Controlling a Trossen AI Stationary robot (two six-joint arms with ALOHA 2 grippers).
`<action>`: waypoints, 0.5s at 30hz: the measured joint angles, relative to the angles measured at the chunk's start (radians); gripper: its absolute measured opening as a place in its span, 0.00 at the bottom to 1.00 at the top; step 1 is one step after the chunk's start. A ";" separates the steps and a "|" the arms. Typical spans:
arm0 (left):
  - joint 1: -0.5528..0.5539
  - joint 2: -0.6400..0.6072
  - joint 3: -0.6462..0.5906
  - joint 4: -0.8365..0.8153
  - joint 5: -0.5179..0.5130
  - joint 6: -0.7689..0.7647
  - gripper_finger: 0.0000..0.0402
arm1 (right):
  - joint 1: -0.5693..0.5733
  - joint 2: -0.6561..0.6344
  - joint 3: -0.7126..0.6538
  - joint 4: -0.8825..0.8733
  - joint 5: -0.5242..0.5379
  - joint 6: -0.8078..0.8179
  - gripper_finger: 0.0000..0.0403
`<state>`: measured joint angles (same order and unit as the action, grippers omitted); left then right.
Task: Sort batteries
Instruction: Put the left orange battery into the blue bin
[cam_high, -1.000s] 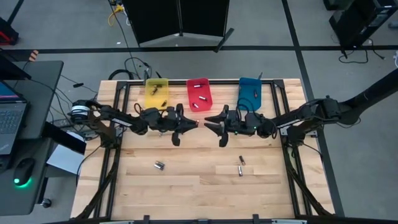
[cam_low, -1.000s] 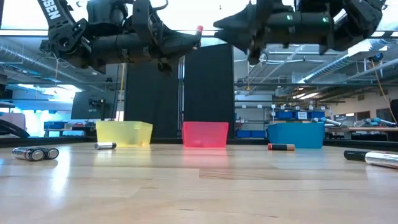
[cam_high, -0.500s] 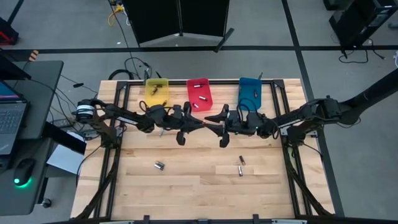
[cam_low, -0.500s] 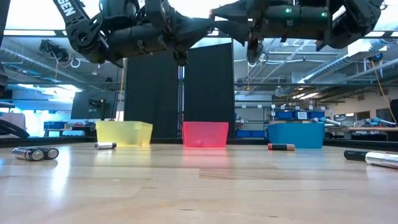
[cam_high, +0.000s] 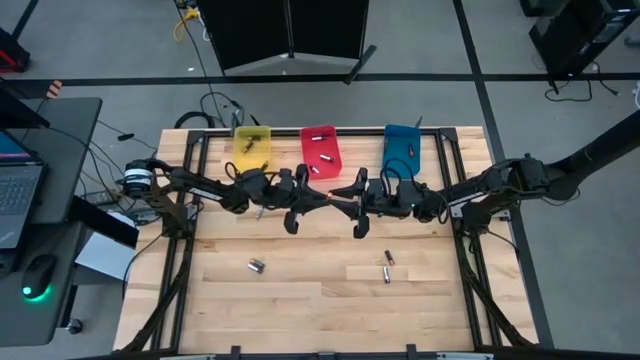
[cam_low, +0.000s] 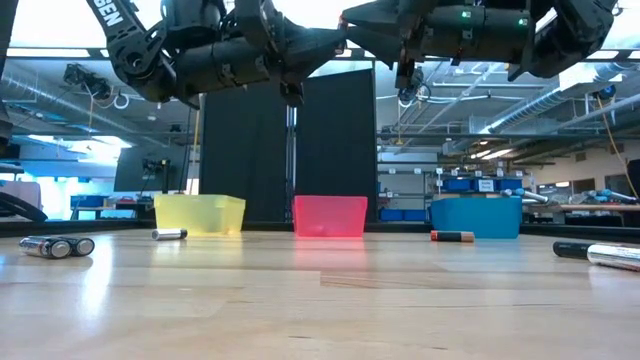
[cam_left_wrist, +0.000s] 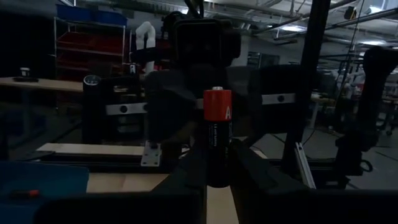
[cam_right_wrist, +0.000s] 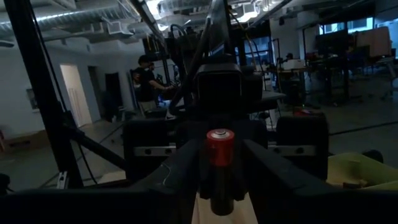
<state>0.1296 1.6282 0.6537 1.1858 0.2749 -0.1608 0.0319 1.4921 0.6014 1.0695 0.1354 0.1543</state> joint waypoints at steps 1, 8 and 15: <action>0.000 0.000 0.001 -0.001 0.000 0.000 0.11 | -0.001 0.000 0.000 0.000 0.000 0.000 0.32; 0.000 0.000 0.041 -0.052 0.011 -0.001 0.11 | -0.001 0.000 0.000 0.008 -0.002 0.000 0.31; -0.001 0.000 0.053 -0.083 0.012 0.022 0.11 | -0.001 0.000 0.000 0.014 -0.003 -0.015 0.29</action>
<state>0.1287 1.6279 0.7071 1.1027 0.2871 -0.1390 0.0307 1.4921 0.6014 1.0833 0.1326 0.1393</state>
